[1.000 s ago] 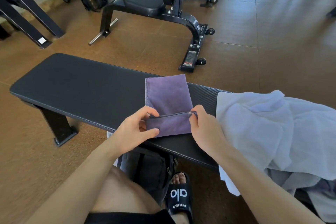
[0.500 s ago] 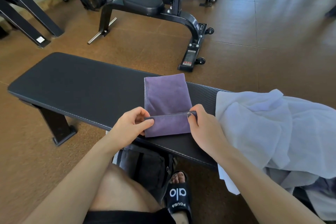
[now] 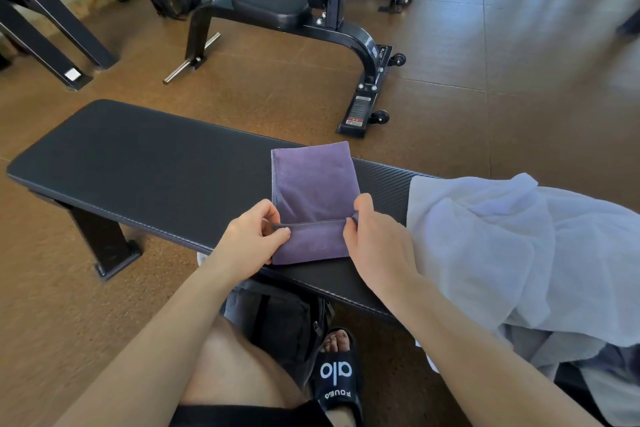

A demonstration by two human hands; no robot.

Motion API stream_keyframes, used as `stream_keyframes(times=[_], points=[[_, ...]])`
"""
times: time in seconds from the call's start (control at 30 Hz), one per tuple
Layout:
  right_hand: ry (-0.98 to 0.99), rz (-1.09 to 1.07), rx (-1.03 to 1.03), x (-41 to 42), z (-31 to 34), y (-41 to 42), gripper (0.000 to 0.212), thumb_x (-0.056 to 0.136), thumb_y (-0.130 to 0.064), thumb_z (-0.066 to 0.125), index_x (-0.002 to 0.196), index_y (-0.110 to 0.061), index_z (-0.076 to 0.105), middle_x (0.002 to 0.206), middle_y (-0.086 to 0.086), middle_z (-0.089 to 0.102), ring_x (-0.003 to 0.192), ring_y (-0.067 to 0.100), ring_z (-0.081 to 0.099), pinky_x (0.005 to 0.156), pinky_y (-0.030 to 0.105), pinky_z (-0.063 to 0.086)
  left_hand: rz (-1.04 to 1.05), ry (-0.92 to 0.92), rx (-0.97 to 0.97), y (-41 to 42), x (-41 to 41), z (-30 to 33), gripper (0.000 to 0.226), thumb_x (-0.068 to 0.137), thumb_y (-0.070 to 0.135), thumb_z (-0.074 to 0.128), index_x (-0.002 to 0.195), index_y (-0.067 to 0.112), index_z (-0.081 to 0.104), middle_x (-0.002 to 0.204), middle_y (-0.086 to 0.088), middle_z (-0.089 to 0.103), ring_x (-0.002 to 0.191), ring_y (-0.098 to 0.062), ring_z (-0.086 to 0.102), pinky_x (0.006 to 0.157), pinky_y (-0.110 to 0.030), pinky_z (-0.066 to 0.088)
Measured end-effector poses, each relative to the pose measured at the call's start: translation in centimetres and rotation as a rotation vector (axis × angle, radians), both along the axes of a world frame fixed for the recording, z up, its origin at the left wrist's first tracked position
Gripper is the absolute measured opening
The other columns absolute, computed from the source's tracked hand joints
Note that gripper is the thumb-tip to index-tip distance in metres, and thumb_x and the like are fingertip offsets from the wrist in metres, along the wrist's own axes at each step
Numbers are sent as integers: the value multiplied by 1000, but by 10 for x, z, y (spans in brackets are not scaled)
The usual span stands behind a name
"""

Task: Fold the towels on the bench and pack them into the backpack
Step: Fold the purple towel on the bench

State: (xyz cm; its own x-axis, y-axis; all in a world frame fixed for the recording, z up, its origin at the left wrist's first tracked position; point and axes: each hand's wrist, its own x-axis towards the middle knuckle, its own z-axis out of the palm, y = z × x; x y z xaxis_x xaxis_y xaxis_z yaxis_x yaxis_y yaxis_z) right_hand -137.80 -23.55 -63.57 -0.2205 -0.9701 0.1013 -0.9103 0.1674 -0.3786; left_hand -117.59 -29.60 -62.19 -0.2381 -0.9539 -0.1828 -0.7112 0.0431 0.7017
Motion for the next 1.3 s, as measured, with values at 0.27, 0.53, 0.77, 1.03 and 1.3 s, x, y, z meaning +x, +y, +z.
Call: stream_keyframes(times=[0.27, 0.53, 0.77, 1.03, 1.3], points=[[231, 92, -139, -8, -8, -1, 12, 93, -19, 59, 95, -18, 47, 88, 3, 40, 72, 19, 45, 47, 29, 37, -186, -299, -375, 9, -12, 8, 26, 86, 17, 63, 102, 26, 45, 97, 6, 46, 78, -19, 51, 68, -39, 51], [452, 405, -258, -31, -2, -5, 26, 95, -29, 49, 83, -13, 65, 90, 4, 57, 85, 25, 51, 74, 39, 44, -577, -479, -714, 2, -15, -6, 30, 69, -5, 63, 91, 15, 62, 86, -1, 59, 68, -24, 56, 55, -34, 46], [331, 532, -90, -42, -2, 11, 35, 84, -41, 45, 104, -19, 64, 107, -2, 64, 99, 19, 57, 91, 34, 47, -523, -338, -502, 7, -4, -1, 38, 80, 31, 39, 108, 21, 62, 106, 11, 60, 92, -14, 57, 82, -30, 50], [207, 484, -145, -41, 4, 7, 34, 88, -32, 39, 97, -18, 69, 92, -1, 71, 83, 19, 66, 78, 37, 56, -556, -408, -389, 10, 1, 4, 52, 64, 31, 59, 116, 26, 52, 114, 14, 51, 102, -13, 51, 90, -31, 47], [5, 366, -168, -40, 10, 11, 27, 91, -35, 38, 89, -20, 61, 66, -1, 63, 58, 20, 60, 59, 38, 55, -462, -149, -314, 15, 4, 7, 19, 83, 29, 71, 98, 32, 60, 97, 17, 58, 87, -9, 59, 77, -30, 51]])
